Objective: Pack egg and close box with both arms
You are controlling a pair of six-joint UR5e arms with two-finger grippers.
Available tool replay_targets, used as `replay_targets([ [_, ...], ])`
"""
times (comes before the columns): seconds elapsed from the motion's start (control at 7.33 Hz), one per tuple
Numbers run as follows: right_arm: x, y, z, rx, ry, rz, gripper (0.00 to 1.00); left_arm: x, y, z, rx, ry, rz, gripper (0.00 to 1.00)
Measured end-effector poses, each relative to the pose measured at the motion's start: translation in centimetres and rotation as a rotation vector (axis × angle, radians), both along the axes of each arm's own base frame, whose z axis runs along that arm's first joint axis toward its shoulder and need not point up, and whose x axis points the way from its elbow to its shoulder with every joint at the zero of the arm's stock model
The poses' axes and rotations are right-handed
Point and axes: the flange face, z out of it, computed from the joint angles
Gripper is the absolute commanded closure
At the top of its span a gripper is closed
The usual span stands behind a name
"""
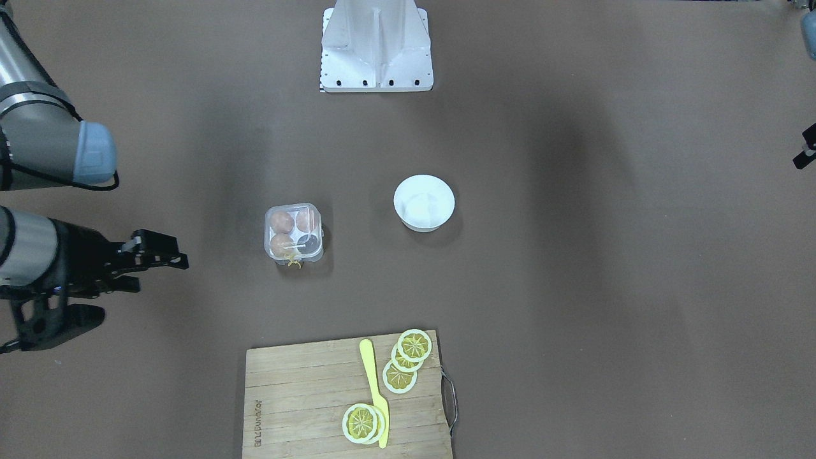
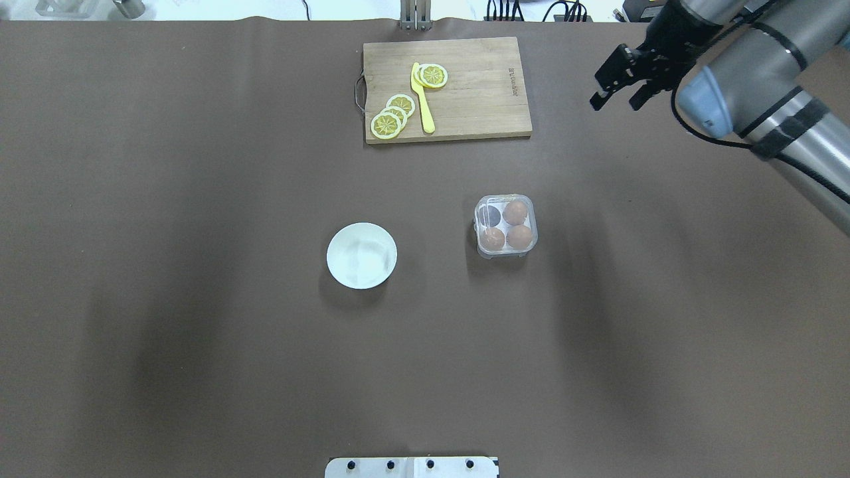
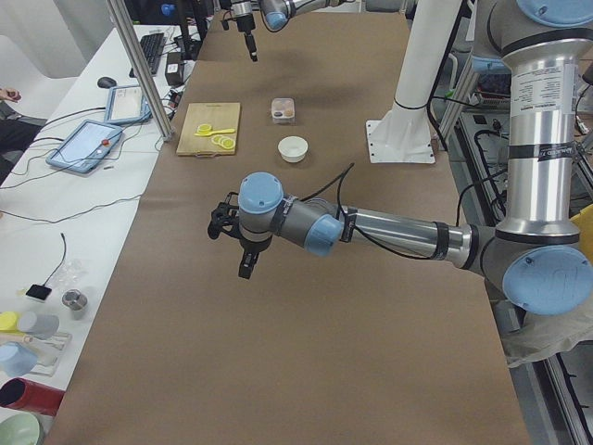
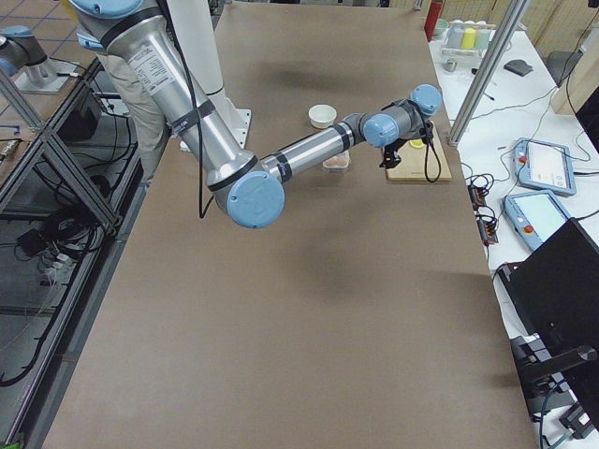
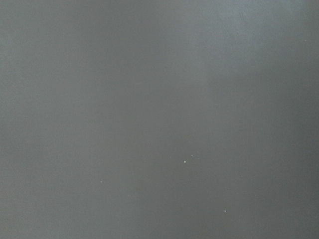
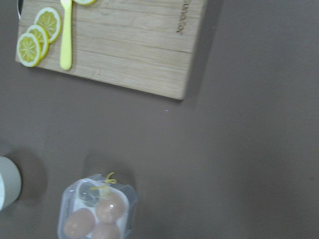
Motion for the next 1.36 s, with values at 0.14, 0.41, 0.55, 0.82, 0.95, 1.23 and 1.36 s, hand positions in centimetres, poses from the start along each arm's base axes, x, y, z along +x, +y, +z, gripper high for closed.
replay_targets([
  [0.14, 4.1, 0.0, 3.3, 0.028, 0.025, 0.032, 0.0, 0.0, 0.0, 0.0, -0.001, 0.0, 0.0, 0.02],
  [0.41, 10.4, 0.4, 9.9, 0.067, 0.159, 0.105, 0.0, 0.0, 0.1, 0.3, -0.007, -0.001, 0.0, 0.02],
  [0.55, 13.6, 1.2, 13.7, 0.087, 0.233, 0.122, 0.0, 0.0, 0.2, 0.7, -0.014, -0.002, 0.0, 0.02],
  [0.82, 20.2, 4.0, 21.1, 0.108, 0.344, 0.119, 0.0, -0.1, 0.7, 2.4, -0.048, -0.006, 0.0, 0.02],
  [0.95, 22.5, 5.5, 23.8, 0.089, 0.373, 0.127, 0.0, -0.2, 1.0, 3.9, -0.077, -0.009, -0.002, 0.02],
  [1.23, 25.6, 8.4, 27.6, 0.045, 0.399, 0.143, 0.0, -1.1, 1.3, 6.4, -0.125, -0.012, -0.018, 0.02],
  [1.36, 26.6, 9.2, 28.5, 0.032, 0.403, 0.153, 0.0, -1.6, 1.4, 6.8, -0.135, -0.011, -0.031, 0.02],
])
